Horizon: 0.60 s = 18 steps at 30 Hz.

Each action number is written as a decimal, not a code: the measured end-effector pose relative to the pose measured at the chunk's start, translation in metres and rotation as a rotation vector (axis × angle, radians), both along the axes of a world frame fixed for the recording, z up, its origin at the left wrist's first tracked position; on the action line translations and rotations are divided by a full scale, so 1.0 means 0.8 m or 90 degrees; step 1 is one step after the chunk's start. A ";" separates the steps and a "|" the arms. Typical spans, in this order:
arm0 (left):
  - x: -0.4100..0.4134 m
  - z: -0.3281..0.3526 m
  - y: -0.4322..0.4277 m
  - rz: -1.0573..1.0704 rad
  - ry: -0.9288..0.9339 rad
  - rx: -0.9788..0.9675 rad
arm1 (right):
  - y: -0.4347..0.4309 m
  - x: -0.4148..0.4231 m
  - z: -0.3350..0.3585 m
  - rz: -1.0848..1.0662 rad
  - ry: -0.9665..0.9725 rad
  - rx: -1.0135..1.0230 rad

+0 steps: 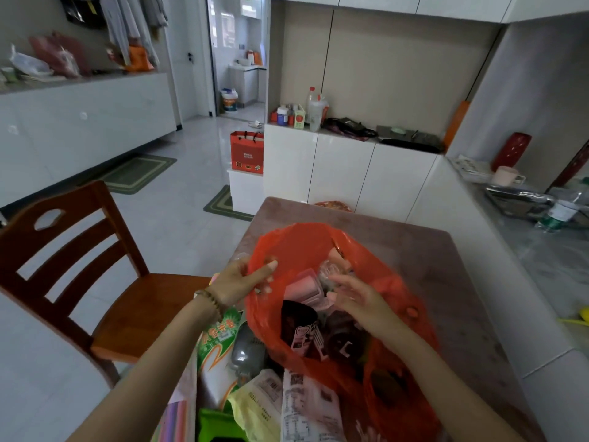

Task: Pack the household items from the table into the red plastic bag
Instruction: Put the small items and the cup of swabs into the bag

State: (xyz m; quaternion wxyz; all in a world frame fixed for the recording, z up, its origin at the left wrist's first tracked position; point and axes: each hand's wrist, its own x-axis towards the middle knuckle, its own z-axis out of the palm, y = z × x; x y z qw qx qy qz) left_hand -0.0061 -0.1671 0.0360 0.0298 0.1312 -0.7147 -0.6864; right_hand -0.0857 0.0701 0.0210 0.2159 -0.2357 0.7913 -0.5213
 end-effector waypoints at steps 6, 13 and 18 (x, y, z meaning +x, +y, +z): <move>0.047 -0.033 -0.080 0.040 -0.089 0.018 | -0.045 0.092 0.020 0.127 -0.163 -0.071; 0.056 -0.095 -0.142 0.132 -0.131 0.023 | -0.161 0.113 -0.046 0.225 -0.179 0.046; 0.019 -0.146 -0.180 0.144 -0.145 -0.160 | -0.256 0.046 -0.092 -0.037 -0.142 -0.013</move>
